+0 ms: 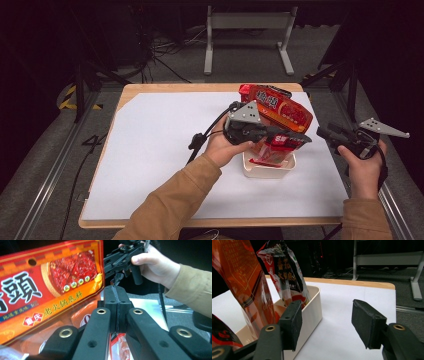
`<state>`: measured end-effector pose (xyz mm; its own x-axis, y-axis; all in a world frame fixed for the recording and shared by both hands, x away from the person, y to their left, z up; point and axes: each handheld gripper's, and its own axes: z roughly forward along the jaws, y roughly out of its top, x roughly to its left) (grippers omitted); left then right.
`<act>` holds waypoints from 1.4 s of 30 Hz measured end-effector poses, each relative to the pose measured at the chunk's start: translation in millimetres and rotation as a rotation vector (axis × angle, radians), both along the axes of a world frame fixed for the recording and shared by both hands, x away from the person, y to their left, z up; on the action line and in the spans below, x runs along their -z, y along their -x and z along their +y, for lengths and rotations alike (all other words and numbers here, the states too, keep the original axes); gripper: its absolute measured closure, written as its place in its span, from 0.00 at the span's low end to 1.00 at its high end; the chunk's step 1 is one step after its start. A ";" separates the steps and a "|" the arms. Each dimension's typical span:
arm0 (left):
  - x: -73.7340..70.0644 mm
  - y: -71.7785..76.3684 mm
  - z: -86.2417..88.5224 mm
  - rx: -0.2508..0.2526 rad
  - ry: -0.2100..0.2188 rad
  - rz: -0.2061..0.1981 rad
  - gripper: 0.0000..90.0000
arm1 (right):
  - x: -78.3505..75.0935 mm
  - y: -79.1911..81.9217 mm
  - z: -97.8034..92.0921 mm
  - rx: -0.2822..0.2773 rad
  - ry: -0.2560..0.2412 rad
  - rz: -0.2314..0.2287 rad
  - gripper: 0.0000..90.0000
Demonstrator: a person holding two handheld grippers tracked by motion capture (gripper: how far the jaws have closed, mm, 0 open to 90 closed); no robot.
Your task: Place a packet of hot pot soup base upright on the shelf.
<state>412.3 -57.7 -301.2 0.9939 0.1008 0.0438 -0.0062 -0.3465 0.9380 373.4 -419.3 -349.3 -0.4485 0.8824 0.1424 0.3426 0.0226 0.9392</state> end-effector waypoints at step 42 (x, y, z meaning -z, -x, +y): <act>39.7 -2.7 31.4 -0.111 -0.039 0.037 1.00 | 3.9 -1.9 3.6 -0.010 0.006 0.017 0.46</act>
